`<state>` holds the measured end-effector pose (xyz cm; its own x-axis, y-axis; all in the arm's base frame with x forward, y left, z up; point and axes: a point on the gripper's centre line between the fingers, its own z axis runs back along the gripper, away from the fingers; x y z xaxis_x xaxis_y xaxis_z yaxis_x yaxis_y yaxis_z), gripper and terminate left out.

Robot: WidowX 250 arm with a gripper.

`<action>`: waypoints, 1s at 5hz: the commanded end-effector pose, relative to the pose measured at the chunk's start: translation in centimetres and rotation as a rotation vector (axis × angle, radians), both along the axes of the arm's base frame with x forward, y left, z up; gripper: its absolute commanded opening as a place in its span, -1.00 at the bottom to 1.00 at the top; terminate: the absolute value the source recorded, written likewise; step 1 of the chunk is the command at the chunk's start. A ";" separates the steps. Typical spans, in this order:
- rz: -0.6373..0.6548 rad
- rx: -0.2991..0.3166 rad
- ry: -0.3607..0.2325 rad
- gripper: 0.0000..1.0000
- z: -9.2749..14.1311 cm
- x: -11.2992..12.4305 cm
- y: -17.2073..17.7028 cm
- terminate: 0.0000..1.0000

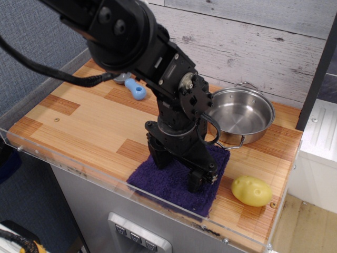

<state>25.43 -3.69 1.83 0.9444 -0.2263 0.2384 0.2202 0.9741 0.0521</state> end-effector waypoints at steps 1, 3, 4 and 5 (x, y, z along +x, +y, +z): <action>0.046 -0.071 -0.032 1.00 -0.6 0.4 0.6 -1.00; 0.109 -0.032 -0.029 1.00 0.1 0.5 4.1 -1.00; 0.145 -0.017 -0.017 1.00 0.1 0.4 5.9 -1.00; 0.173 0.003 -0.006 1.00 -0.1 0.4 7.6 -1.00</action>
<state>26.07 3.44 1.52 0.9660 -0.0737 0.2477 0.0622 0.9966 0.0538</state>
